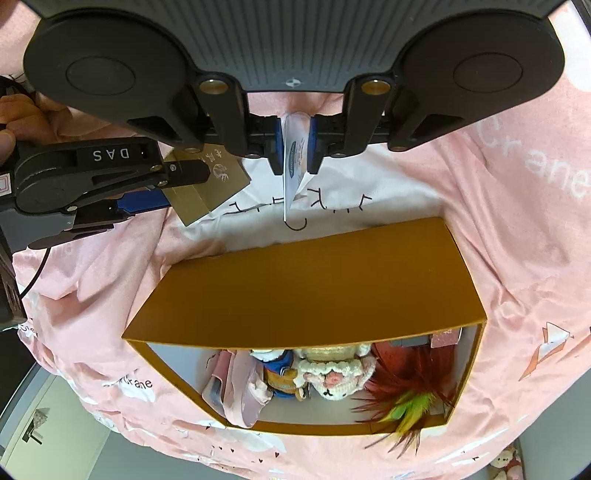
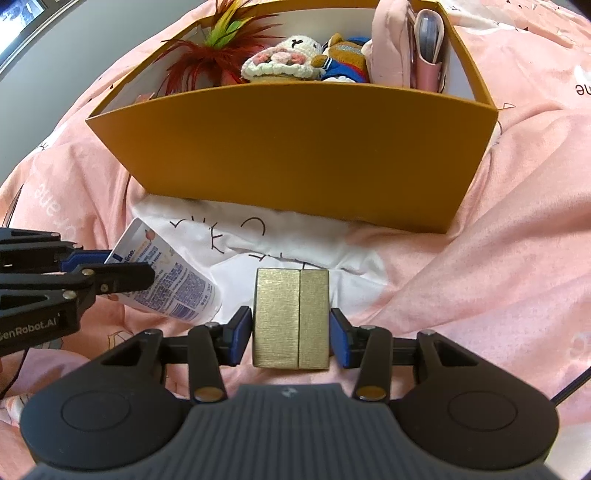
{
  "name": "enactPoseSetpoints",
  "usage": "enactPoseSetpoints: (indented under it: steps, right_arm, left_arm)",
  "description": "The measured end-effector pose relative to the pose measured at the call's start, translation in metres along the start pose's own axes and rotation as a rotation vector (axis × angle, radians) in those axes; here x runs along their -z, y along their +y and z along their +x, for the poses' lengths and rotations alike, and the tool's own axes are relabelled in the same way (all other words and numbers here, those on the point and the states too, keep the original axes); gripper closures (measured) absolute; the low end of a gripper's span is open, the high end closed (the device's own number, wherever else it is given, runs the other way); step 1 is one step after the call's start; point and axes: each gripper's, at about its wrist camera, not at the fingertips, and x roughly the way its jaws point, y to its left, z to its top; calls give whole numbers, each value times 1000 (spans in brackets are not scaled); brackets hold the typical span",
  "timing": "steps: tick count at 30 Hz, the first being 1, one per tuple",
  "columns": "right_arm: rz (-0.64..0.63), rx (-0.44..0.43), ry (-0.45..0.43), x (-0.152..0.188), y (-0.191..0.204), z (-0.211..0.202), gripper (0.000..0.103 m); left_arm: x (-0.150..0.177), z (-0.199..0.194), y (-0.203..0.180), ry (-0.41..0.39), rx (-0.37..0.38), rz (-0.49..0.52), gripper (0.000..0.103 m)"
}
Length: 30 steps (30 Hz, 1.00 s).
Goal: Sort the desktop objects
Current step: 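Lift the gold cube and white tube with both tools over the orange box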
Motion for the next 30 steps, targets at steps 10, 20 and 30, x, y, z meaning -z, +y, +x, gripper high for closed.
enactPoseSetpoints:
  steps: [10,20,30]
  right_arm:
    - [23,-71,-50,-7,1,-24,56]
    - [-10,-153,-176,-33,20,-79,56]
    - [-89,-150,-294,-73,35,-116,56]
  left_arm:
    - [-10,-23,4,-69,53,-33,98]
    - [-35,-67,6,-183,94,-40,98]
    - [-71,-104,16,-299,92,-14,98]
